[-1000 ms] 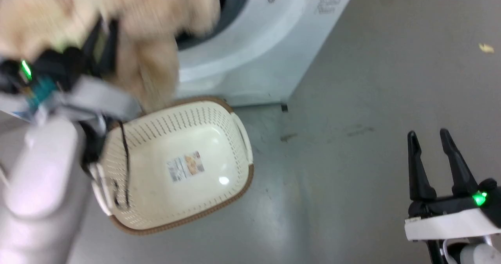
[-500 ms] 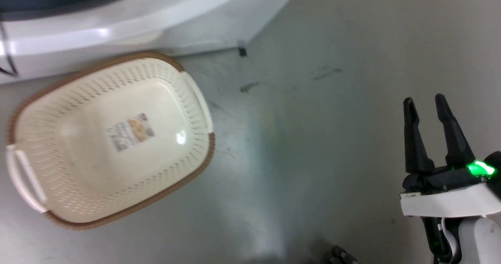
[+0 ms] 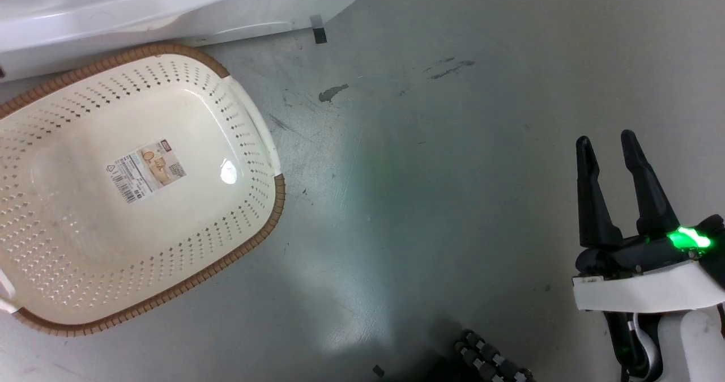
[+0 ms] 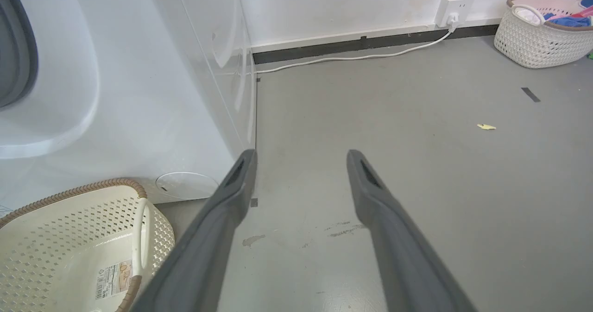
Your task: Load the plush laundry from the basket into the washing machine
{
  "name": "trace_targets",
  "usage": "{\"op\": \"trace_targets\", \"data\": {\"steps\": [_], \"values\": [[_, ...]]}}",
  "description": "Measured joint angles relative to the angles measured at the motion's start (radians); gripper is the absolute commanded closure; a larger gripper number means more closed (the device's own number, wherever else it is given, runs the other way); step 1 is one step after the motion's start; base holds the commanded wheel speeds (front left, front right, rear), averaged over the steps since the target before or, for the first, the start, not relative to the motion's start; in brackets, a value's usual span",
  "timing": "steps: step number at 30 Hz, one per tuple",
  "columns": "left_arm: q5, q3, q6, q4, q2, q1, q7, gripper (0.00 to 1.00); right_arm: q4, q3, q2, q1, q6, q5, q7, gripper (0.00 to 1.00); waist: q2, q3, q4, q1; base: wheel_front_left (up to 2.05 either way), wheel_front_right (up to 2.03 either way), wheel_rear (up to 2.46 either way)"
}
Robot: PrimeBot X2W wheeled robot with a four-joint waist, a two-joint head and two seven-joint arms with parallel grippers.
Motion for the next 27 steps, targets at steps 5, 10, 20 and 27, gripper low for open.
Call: {"op": "trace_targets", "data": {"steps": [5, 10, 20, 27], "values": [[-0.035, -0.066, 0.000, 0.043, -0.019, -0.013, 0.002, 0.48, 0.000, -0.004, 0.000, -0.008, 0.000, -0.003, 0.000, 0.00, 0.0000, -0.004, 0.014, 0.0000, 0.00, 0.00, 0.00], [-0.080, -0.101, 0.000, 0.079, -0.019, 0.010, -0.076, 0.00, -0.001, -0.028, 0.000, -0.009, 0.000, -0.027, 0.000, 0.00, 0.0000, -0.041, 0.032, 0.0000, 0.00, 0.00, 0.00], [-0.169, -0.105, 0.000, 0.129, -0.082, 0.244, -0.339, 0.00, 0.003, -0.083, 0.000, 0.020, 0.000, -0.144, 0.000, 0.00, 0.0000, -0.212, 0.098, -0.0002, 0.00, 0.00, 0.00], [-0.195, -0.066, 0.020, -0.028, -0.135, 0.496, -0.371, 0.00, 0.009, -0.099, 0.000, 0.081, 0.000, -0.213, 0.000, 0.00, 0.0000, -0.381, 0.168, -0.0004, 0.00, 0.00, 0.00]]}}
